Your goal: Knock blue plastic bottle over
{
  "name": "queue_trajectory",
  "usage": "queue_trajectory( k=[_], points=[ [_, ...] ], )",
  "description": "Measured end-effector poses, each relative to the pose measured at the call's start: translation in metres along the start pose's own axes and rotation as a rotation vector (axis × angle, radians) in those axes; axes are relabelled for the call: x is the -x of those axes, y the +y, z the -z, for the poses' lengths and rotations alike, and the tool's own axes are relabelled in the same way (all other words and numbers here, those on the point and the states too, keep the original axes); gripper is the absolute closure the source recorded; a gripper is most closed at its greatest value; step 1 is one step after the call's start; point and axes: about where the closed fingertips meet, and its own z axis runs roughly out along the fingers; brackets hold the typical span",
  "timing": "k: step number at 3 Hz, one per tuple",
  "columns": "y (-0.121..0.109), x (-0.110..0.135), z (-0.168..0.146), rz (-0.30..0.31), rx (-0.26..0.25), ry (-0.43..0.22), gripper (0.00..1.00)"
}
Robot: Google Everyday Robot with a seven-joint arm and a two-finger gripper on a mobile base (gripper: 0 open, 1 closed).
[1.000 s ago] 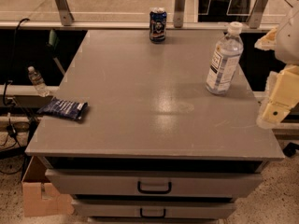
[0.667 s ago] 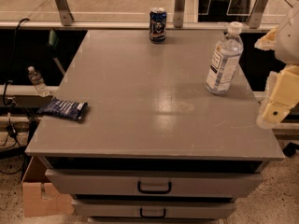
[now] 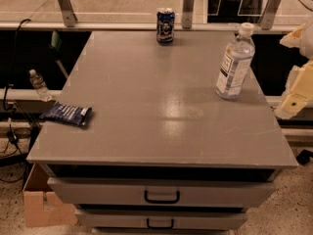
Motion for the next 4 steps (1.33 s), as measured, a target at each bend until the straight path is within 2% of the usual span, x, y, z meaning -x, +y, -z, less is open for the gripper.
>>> queue_trajectory(
  k=[1, 2, 3, 4],
  points=[
    [-0.032, -0.017, -0.024, -0.081, 0.021, -0.084, 0.00],
    [-0.052, -0.005, -0.054, -0.120, 0.086, -0.200, 0.00],
    [-0.051, 0.022, -0.071, -0.117, 0.160, -0.303, 0.00],
    [-0.034, 0.060, -0.072, -0.069, 0.232, -0.385, 0.00]
  ],
)
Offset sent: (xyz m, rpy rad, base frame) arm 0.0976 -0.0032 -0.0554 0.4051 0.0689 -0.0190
